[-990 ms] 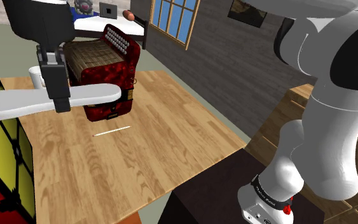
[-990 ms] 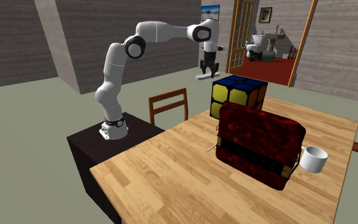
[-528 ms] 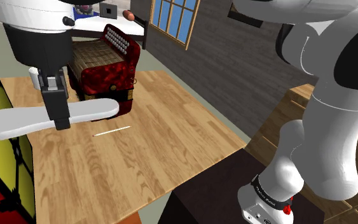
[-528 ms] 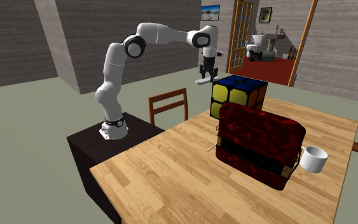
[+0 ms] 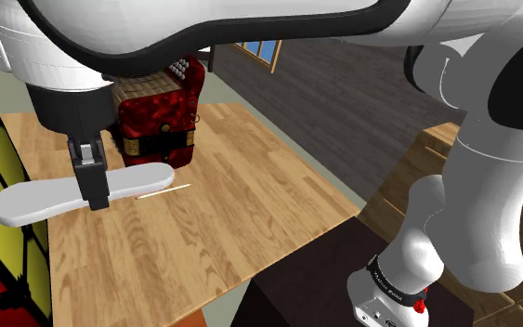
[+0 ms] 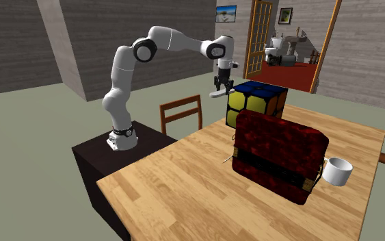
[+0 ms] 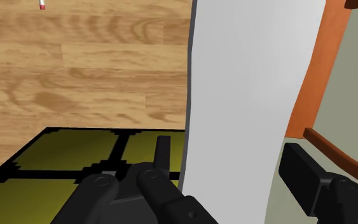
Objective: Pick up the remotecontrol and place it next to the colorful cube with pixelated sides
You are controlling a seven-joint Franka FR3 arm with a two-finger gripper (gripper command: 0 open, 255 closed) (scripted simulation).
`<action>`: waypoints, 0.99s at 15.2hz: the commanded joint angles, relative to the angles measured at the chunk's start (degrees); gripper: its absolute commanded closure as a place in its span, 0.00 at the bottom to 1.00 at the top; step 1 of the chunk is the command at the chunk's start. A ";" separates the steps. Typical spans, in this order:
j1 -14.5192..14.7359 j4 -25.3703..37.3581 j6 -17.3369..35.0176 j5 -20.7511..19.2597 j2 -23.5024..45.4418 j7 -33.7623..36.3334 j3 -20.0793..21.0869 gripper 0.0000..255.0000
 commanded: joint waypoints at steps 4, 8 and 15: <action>0.02 -3.06 3.68 -0.17 0.58 0.17 -0.05 1.00; -0.01 -5.36 6.52 -0.33 1.13 0.24 -0.13 1.00; 0.02 -8.76 11.30 -0.71 2.55 0.42 -0.31 1.00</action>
